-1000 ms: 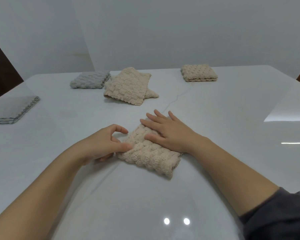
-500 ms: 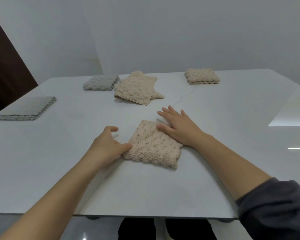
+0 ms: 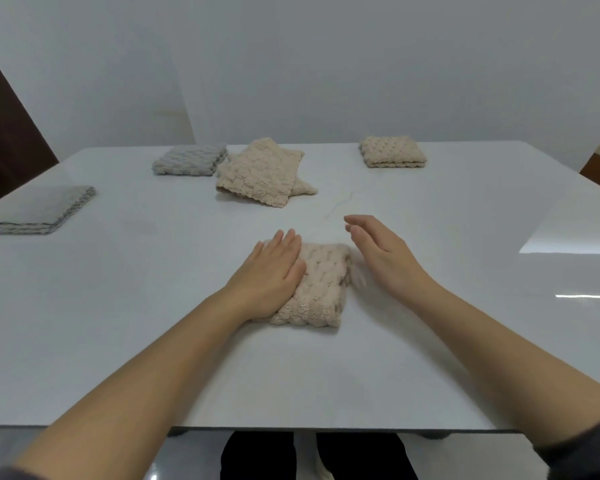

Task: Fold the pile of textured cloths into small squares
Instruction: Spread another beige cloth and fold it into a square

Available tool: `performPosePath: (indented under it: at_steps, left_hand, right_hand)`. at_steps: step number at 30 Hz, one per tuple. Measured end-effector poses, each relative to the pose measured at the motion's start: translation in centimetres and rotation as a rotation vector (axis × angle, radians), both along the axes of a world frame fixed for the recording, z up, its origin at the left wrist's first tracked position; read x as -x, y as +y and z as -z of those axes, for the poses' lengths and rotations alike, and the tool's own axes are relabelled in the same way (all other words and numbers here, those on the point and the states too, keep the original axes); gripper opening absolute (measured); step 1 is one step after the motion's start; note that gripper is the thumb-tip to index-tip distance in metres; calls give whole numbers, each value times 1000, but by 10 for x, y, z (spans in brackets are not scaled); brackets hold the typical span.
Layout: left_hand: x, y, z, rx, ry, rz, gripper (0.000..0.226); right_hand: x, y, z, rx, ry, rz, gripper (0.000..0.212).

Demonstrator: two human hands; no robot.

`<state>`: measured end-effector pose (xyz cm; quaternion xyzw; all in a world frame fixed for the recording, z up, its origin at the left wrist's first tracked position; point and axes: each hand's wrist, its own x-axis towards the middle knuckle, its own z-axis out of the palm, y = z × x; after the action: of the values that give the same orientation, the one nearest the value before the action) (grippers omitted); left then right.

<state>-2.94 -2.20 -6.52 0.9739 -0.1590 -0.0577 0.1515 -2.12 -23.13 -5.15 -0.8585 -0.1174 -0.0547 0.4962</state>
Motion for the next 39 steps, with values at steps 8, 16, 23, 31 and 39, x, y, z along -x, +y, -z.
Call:
performPosePath:
  at_steps: [8,16,23,31,39]
  left_hand:
    - [2,-4,2,52,-4,-124,55]
    - [-2,-1,-2,46,86,-88,56]
    - [-2,-3,0,5,59,-97,56]
    - [-1,-4,0,-20,56,-92,57]
    - [-1,-5,-1,-53,46,-93,57]
  right_hand:
    - [38,-13,-20,-219,475,-176,38]
    - [55,18,-18,-442,754,-510,64]
    - [59,24,-15,-490,741,-398,70]
    - [64,23,-15,-525,736,-349,72]
    - [67,20,-16,-529,758,-368,73]
